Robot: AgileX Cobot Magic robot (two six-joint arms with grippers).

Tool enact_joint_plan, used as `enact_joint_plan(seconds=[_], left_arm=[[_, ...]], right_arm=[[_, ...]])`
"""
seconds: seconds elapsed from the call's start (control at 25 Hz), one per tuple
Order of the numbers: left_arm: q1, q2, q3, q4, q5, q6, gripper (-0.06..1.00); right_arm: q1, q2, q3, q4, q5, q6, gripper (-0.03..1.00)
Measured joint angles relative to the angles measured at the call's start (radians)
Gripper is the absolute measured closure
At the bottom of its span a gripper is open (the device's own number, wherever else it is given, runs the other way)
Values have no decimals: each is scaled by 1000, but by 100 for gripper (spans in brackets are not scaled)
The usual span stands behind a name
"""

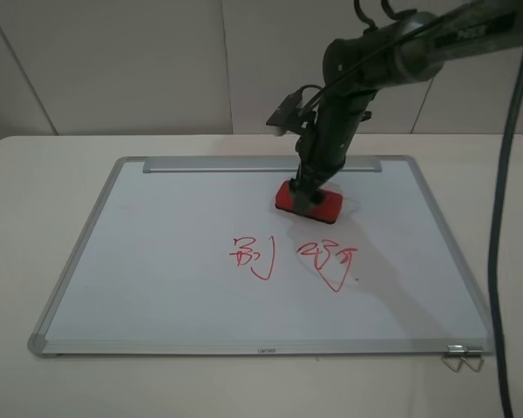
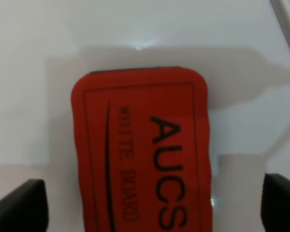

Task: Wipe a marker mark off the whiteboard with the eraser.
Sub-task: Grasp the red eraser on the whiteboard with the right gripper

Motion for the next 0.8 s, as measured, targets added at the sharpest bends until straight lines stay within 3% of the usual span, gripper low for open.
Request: enact_joint_plan(seconds=[0.6, 0.8], left_arm=[[0, 0, 0, 0, 0, 0, 17], [0, 0, 0, 0, 0, 0, 17]], right_arm=[[10, 29, 0, 0, -1, 0, 19], [10, 30, -1, 0, -1, 0, 27]])
